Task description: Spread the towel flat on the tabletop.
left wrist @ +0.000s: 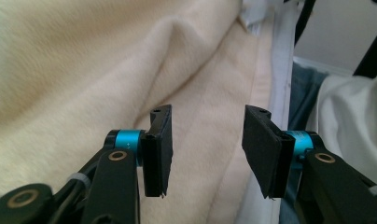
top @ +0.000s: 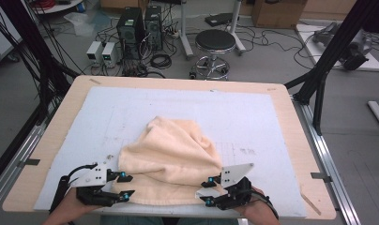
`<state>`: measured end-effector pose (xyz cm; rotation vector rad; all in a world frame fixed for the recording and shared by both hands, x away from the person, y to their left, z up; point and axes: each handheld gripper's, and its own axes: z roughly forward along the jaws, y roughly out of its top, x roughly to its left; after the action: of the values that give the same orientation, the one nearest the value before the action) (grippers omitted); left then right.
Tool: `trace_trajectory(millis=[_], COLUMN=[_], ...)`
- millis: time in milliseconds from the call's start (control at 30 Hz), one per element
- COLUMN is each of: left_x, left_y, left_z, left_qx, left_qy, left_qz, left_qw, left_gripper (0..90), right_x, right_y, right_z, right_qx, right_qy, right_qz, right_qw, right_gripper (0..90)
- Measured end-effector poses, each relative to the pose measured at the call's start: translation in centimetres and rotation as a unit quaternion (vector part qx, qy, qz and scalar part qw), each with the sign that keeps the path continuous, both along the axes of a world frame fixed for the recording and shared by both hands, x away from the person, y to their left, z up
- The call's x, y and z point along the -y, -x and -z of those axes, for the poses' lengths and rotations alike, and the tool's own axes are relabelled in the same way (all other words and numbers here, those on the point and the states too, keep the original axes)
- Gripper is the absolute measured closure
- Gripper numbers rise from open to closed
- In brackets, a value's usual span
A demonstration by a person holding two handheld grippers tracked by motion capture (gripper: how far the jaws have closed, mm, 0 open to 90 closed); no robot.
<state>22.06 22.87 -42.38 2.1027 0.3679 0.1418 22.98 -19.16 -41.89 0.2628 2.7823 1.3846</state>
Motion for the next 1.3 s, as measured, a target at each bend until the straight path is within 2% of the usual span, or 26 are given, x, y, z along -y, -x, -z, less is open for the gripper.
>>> trace_trajectory(millis=[100,133,200,267,300,467,567,667,733,867,1000,1033,1100,1200,1300], left_x=[0.1,0.2,0.6,1.0,1.0,1.4,1.2,1.3,1.4,1.5,0.8,0.6,0.4,0.2,-0.1], left_y=[-0.3,-0.4,-0.6,-0.7,-0.9,-0.9,-1.0,-0.8,-0.7,-0.8,0.3,0.7,1.9,3.8,6.0], left_z=[0.7,1.0,1.4,1.7,1.8,1.9,2.0,2.0,1.9,1.5,0.8,0.6,0.3,-0.3,-0.8], left_qx=[-0.023,-0.035,-0.044,-0.044,-0.039,-0.035,-0.024,-0.018,-0.008,-0.015,-0.028,-0.028,-0.034,-0.037,-0.044], left_qy=[-0.013,-0.018,-0.038,-0.054,-0.058,-0.056,-0.053,-0.057,-0.068,-0.078,-0.039,-0.036,-0.027,-0.032,-0.019], left_qz=[0.014,0.018,0.03,0.033,0.043,0.037,0.021,0.017,0.016,0.025,0.032,0.036,0.046,0.071,0.091], left_qw=[0.9996,0.9991,0.9979,0.997,0.9966,0.9971,0.9981,0.9981,0.9975,0.9965,0.9983,0.9983,0.998,0.9963,0.9947], left_gripper=[57.2,57.5,57.4,53.7,51.0,51.9,64.6,71.4,81.2,86.3,86.6,86.6,86.5,86.5,86.5], right_x=[-0.2,-0.3,-0.6,-0.8,-0.9,-1.2,-1.2,-1.3,-1.4,-1.4,-1.1,-0.9,-0.7,-0.6,-0.5], right_y=[0.0,-0.1,-0.3,-0.6,-0.8,-0.7,-0.7,-0.4,-0.2,-0.2,0.9,1.3,2.3,3.8,5.6], right_z=[0.9,1.2,1.7,2.1,2.1,2.2,2.2,2.2,2.2,1.8,1.1,0.9,0.8,0.4,-0.2], right_qx=[-0.015,-0.016,-0.015,-0.013,-0.011,0.003,0.002,0.011,0.012,0.004,-0.011,-0.016,-0.018,-0.031,-0.033], right_qy=[0.015,0.02,0.035,0.044,0.042,0.053,0.051,0.053,0.054,0.057,0.032,0.028,0.025,0.019,0.006], right_qz=[-0.002,-0.005,-0.006,-0.005,-0.002,0.003,0.012,0.009,0.007,0.002,-0.014,-0.019,-0.026,-0.04,-0.054], right_qw=[0.9998,0.9997,0.9993,0.999,0.999,0.9986,0.9986,0.9985,0.9985,0.9983,0.9993,0.9993,0.9992,0.9985,0.998], right_gripper=[56.3,56.3,56.2,56.3,56.3,61.4,72.6,82.0,85.2,87.0,86.9,86.9,86.9,86.9,86.7])
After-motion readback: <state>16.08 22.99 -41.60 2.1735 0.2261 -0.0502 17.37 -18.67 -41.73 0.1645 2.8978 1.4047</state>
